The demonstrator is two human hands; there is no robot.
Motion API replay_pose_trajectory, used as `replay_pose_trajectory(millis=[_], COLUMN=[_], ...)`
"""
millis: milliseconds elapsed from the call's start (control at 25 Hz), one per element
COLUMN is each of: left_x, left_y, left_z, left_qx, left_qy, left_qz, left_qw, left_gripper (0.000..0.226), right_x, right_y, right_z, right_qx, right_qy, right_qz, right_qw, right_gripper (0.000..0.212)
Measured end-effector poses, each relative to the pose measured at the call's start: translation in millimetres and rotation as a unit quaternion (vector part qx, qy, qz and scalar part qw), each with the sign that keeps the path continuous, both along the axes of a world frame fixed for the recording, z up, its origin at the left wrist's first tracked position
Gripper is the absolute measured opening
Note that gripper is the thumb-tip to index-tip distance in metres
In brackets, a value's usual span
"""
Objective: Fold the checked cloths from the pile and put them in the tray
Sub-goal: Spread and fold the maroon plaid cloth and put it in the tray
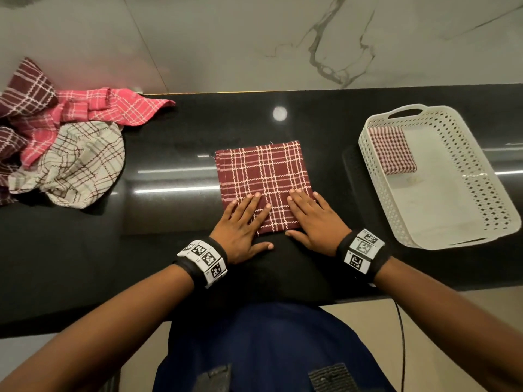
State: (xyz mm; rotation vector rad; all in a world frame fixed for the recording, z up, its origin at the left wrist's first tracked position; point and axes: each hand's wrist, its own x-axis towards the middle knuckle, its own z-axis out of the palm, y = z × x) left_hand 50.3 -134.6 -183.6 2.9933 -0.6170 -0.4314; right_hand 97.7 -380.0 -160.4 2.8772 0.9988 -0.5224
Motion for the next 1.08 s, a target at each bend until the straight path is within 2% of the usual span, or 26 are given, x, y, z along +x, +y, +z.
replay_pose_trajectory(millis=[80, 200, 280, 400, 480, 560, 640, 720, 840, 960, 1080], left_x=[1, 19, 34, 31, 16, 7, 7, 9, 9, 11, 35], left_y=[-9, -14, -6, 24, 40, 48, 50, 52, 56, 58, 53], left_z=[8, 27, 38, 40, 37, 36, 37, 40, 43, 43, 41], left_qx=[0.005, -0.001, -0.068, -0.226, -0.288, -0.314, -0.329, -0.345, -0.41, -0.477, -0.463], left_qy=[-0.015, -0.018, -0.018, 0.015, 0.014, 0.038, 0.052, 0.053, 0.049, 0.056, 0.018], left_qz=[0.016, 0.02, 0.031, 0.112, 0.154, 0.186, 0.216, 0.242, 0.256, 0.281, 0.318], left_qw=[1.0, 1.0, 0.997, 0.967, 0.945, 0.93, 0.918, 0.905, 0.874, 0.831, 0.827], left_gripper=[0.073, 0.065, 0.052, 0.028, 0.017, 0.024, 0.03, 0.033, 0.019, 0.017, 0.018], right_x=[1, 15, 25, 19, 1, -9, -6, -1, 4, 14, 38], right_y=[6, 18, 21, 8, 4, 10, 15, 8, -17, -27, -11], right_z=[7, 18, 26, 28, 20, 17, 20, 28, 42, 44, 38], right_qx=[-0.001, -0.008, 0.014, 0.038, 0.044, 0.042, 0.059, 0.134, 0.282, 0.394, 0.457], right_qy=[-0.022, -0.036, -0.025, 0.007, -0.01, -0.029, -0.046, -0.031, 0.05, 0.044, 0.073], right_qz=[0.01, 0.012, -0.006, -0.033, -0.059, -0.077, -0.08, -0.098, -0.136, -0.201, -0.273], right_qw=[1.0, 0.999, 1.0, 0.999, 0.997, 0.996, 0.994, 0.986, 0.948, 0.896, 0.843], right_gripper=[0.071, 0.049, 0.035, 0.047, 0.055, 0.051, 0.032, 0.021, 0.011, 0.003, 0.017])
